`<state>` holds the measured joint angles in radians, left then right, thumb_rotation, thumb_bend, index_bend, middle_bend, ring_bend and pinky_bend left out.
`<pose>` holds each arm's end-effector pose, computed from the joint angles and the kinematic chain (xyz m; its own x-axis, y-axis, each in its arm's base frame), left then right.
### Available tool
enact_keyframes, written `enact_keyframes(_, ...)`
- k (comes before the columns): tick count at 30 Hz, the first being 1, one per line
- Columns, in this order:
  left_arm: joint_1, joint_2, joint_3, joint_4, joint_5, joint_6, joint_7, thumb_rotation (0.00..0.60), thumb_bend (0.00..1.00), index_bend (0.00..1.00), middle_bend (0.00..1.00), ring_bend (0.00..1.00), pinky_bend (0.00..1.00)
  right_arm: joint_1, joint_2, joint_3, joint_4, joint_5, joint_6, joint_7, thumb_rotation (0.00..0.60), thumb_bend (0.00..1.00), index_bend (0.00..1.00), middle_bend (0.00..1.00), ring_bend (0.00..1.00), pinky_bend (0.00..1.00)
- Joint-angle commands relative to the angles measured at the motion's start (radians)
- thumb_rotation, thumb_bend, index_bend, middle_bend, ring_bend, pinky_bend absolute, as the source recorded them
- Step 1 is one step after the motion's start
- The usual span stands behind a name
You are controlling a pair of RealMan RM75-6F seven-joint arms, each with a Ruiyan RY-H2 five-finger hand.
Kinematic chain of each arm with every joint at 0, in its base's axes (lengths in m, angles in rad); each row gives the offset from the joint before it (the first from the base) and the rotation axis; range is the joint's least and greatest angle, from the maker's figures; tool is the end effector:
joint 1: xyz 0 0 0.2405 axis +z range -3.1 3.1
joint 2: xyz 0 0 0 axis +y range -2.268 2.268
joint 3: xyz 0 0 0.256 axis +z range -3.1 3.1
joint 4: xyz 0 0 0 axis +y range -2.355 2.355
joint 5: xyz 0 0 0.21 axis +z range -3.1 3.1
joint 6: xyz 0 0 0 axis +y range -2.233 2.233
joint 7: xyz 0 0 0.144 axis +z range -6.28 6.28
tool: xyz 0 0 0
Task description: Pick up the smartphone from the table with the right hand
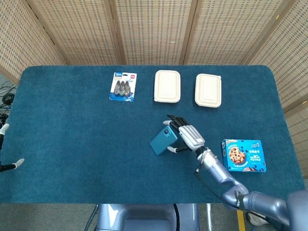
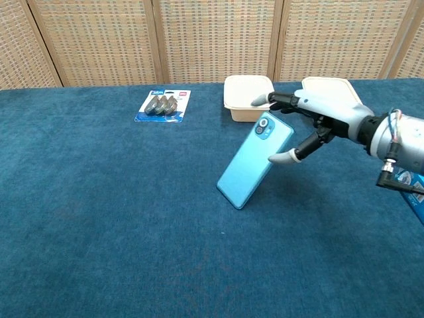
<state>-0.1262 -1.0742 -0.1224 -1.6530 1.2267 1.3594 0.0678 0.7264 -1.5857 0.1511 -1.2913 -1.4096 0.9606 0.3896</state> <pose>-0.3336 0.2049 0.1775 0.4052 0.0490 0.9129 0.8896 0.2091 -0.4061 -0.1584 -0.3503 -0.0200 0.0336 -0.4091 0.9119 -0.9267 -0.3544 -0.1248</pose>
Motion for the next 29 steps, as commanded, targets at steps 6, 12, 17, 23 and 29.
enact_keyframes(6, 0.003, 0.001, 0.005, -0.009, 0.012, 0.008, 0.005, 0.600, 0.00, 0.00, 0.00, 0.00, 0.00, -0.034, 0.094, -0.068, 0.076, -0.098, 0.038, 0.114, 0.600, 0.26, 0.00, 0.00, 0.00, 0.00)
enact_keyframes(12, 0.007, 0.004, 0.011, -0.017, 0.028, 0.019, 0.003, 0.600, 0.00, 0.00, 0.00, 0.00, 0.00, -0.078, 0.171, -0.088, 0.030, -0.137, 0.125, 0.074, 0.600, 0.26, 0.00, 0.00, 0.00, 0.00)
enact_keyframes(17, 0.011, 0.004, 0.019, -0.017, 0.050, 0.028, -0.002, 0.600, 0.00, 0.00, 0.00, 0.00, 0.00, -0.184, 0.260, -0.122, -0.050, -0.148, 0.262, -0.105, 0.600, 0.08, 0.00, 0.00, 0.00, 0.00)
enact_keyframes(23, 0.011, 0.001, 0.027, -0.014, 0.073, 0.032, -0.007, 0.600, 0.00, 0.00, 0.00, 0.00, 0.00, -0.309, 0.336, -0.153, -0.154, -0.117, 0.384, -0.290, 0.600, 0.00, 0.00, 0.00, 0.00, 0.00)
enact_keyframes(29, 0.016, -0.004, 0.042, -0.014, 0.109, 0.046, -0.001, 0.600, 0.00, 0.00, 0.00, 0.00, 0.00, -0.434, 0.348, -0.164, -0.203, -0.108, 0.553, -0.497, 0.600, 0.00, 0.00, 0.00, 0.00, 0.00)
